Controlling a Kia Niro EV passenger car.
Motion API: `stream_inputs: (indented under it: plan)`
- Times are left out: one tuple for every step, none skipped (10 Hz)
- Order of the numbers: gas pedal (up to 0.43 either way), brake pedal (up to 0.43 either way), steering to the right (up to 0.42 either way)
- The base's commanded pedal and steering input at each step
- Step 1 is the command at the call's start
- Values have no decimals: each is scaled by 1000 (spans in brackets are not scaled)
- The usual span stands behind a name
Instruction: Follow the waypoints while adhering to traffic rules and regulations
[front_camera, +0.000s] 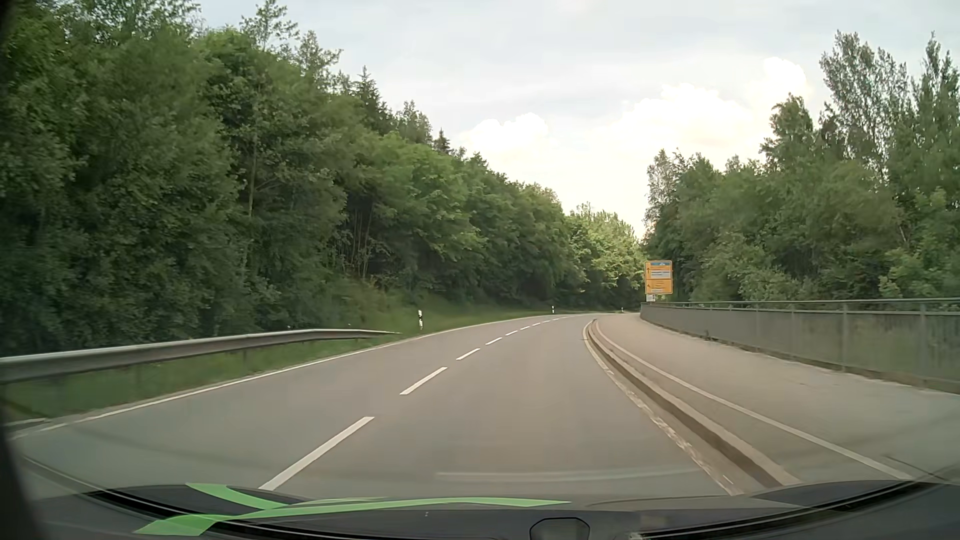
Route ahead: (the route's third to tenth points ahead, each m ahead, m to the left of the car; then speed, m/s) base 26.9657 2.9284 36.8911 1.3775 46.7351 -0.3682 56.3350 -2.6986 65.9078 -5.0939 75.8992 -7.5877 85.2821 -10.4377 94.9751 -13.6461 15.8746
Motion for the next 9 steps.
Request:
stream_inputs:
  plan:
    - [47,0,11]
    - [47,0,13]
    - [47,0,15]
    - [47,0,15]
    - [47,0,15]
    - [47,0,15]
    - [47,0,15]
    - [47,0,16]
    - [47,0,17]
